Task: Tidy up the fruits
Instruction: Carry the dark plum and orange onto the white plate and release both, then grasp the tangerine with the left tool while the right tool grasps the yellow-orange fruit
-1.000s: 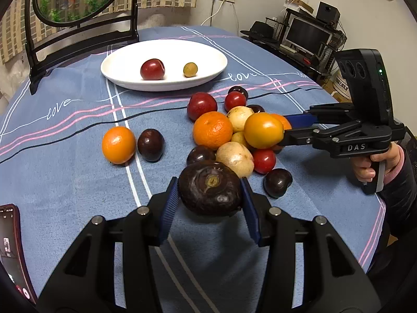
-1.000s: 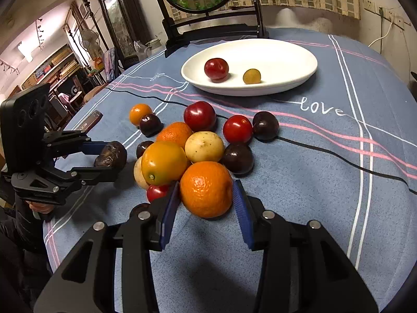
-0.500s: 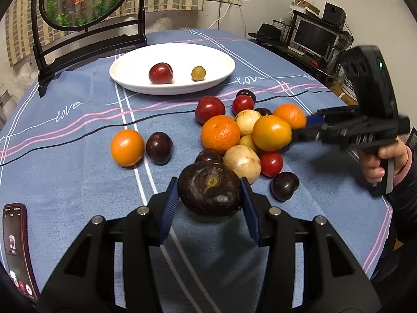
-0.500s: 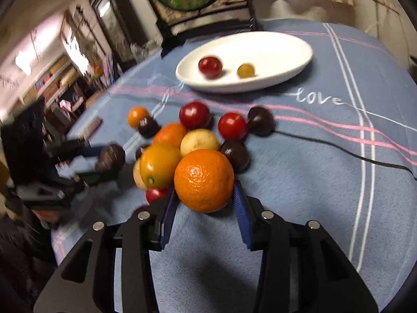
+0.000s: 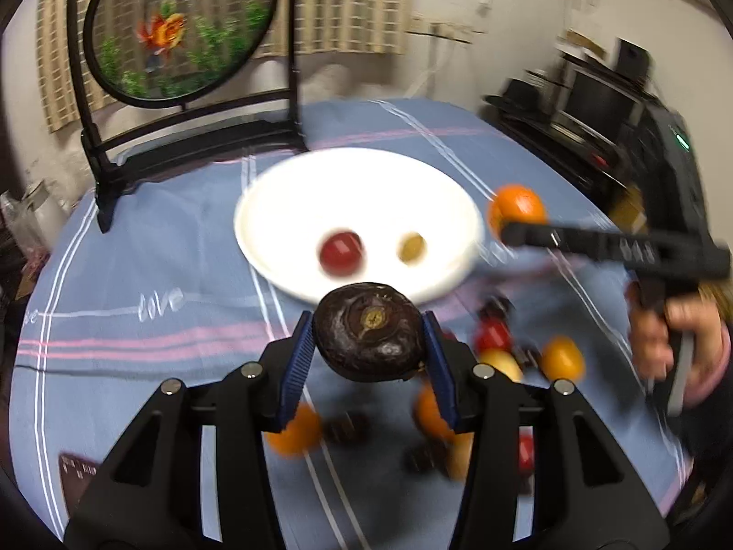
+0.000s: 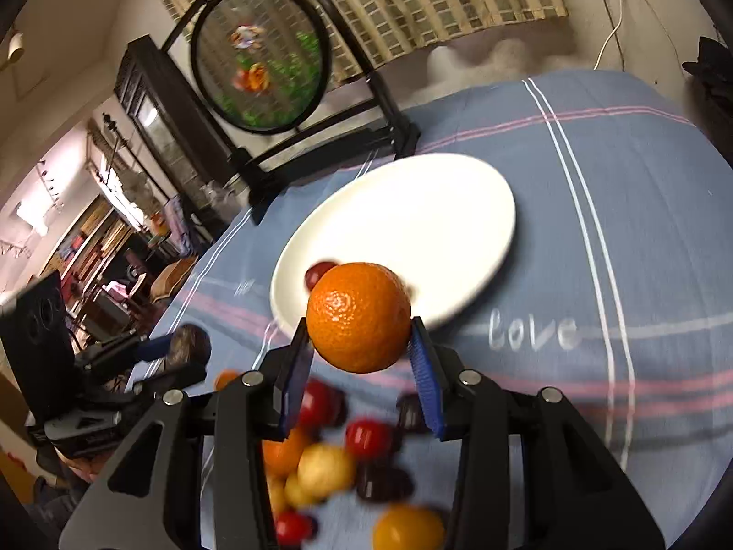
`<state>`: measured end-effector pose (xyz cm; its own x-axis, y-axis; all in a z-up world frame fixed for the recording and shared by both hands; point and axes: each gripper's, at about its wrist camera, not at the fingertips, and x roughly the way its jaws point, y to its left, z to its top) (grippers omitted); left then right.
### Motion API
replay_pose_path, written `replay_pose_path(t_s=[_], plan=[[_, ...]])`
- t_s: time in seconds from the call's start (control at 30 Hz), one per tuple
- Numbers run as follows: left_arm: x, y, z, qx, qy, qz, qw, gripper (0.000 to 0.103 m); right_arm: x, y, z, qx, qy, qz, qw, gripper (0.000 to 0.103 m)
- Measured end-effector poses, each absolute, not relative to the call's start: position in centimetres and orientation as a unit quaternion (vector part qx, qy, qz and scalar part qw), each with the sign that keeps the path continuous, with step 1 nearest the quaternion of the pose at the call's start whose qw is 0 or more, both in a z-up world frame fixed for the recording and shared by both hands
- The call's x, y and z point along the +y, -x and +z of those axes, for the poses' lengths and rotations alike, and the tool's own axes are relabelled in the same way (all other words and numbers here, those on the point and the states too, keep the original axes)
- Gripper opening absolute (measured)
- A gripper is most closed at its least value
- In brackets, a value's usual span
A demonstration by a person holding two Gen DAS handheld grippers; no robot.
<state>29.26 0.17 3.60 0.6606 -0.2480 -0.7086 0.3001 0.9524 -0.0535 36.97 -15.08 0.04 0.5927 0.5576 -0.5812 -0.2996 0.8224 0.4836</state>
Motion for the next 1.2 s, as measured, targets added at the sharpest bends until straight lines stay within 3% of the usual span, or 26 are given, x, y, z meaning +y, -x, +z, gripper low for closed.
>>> replay_pose_path(t_s=[0.17, 0.4, 0.47, 0.5, 0.67, 0.87, 1.2], plan=[[0.3, -36.2, 2.0, 0.41, -0.031, -0.086, 0.907, 0.047, -13.9, -40.0, -1.5, 0.39, -0.143, 0.214, 0.884, 0.042], [0.7, -40.2, 0.1, 0.436, -0.02, -0.06, 0.898, 0.049, -13.4, -42.2, -2.6, 0.411, -0.11, 0.192, 0.884, 0.044], [0.4, -39.7, 0.4, 0.419, -0.034, -0.044, 0.906, 0.07, -13.4, -42.1, -2.5, 0.412, -0.107, 0.189, 0.885, 0.052], [0.3, -39.2, 0.9, 0.405, -0.044, -0.035, 0.913, 0.075, -13.5, -41.8, -2.2, 0.409, -0.105, 0.188, 0.887, 0.056], [-0.4, -35.8, 2.4, 0.366, -0.095, -0.021, 0.926, 0.086, -13.6, -39.0, 0.3, 0.372, -0.079, 0.194, 0.904, 0.06], [1.4, -30.5, 2.9, 0.344, -0.069, -0.032, 0.936, 0.094, -13.9, -33.9, 0.4, 0.365, -0.035, 0.208, 0.907, 0.061], [4.8, -27.0, -0.7, 0.388, -0.017, -0.022, 0.921, 0.094, -13.0, -26.4, -3.3, 0.39, 0.054, 0.207, 0.896, 0.06]])
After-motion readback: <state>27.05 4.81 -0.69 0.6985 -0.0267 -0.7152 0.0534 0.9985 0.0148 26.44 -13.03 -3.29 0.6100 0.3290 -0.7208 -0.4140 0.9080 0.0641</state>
